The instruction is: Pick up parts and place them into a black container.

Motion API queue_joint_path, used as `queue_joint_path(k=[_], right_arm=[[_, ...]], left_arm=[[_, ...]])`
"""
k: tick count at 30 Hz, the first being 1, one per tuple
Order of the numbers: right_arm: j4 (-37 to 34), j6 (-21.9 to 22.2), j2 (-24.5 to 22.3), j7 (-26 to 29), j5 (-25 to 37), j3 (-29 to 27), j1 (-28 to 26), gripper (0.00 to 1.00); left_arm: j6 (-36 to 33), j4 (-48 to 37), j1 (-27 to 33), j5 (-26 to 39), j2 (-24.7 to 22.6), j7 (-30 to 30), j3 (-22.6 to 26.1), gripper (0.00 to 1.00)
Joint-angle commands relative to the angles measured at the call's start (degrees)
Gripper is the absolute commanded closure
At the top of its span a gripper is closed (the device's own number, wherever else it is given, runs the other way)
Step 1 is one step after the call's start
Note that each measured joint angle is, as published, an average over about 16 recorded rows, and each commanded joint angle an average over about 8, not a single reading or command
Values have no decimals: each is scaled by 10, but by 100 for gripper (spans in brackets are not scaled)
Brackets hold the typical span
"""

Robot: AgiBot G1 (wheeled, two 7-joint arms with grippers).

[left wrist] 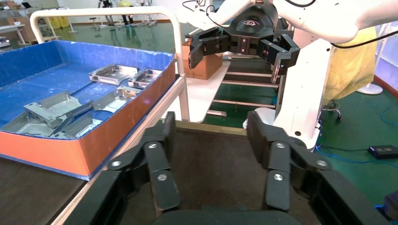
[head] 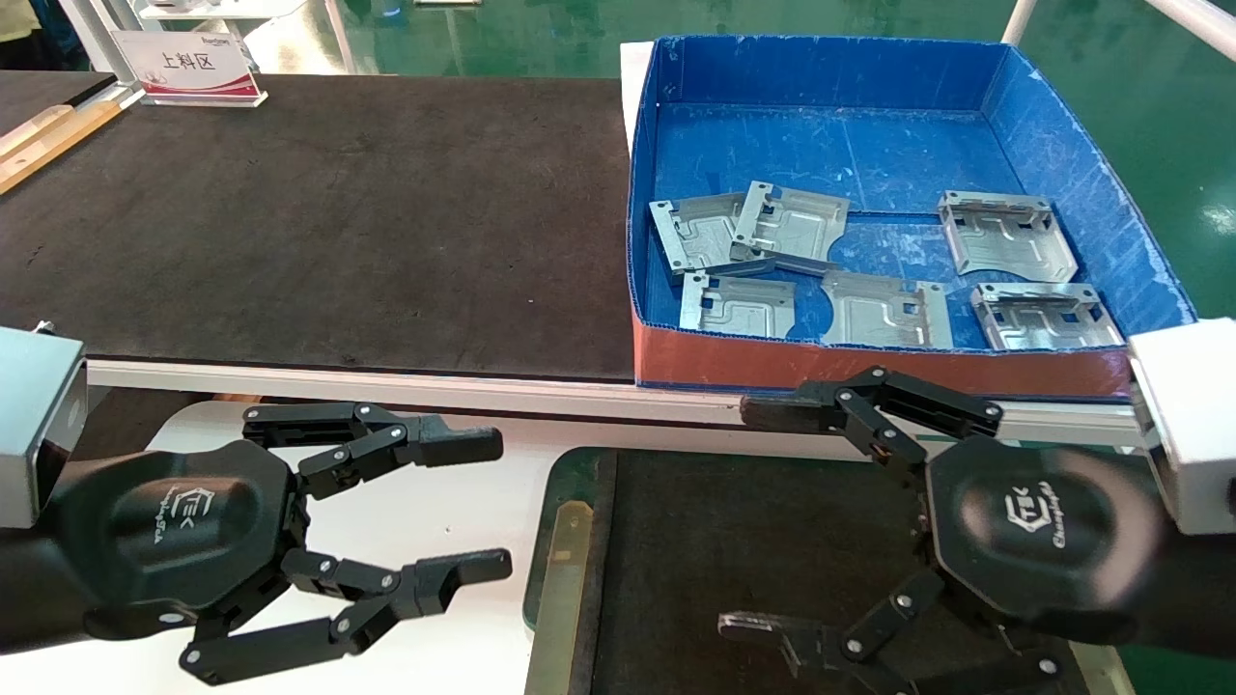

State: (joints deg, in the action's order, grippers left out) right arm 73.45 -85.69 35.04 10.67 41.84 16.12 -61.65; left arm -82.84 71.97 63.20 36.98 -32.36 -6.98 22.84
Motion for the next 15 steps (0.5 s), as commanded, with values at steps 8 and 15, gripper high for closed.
queue_joint_path(k=[8,15], right_arm=[[0,0,0,0,0,0,0,0],[0,0,0,0,0,0,0,0]], left_arm=[[0,0,0,0,0,0,0,100],[0,0,0,0,0,0,0,100]])
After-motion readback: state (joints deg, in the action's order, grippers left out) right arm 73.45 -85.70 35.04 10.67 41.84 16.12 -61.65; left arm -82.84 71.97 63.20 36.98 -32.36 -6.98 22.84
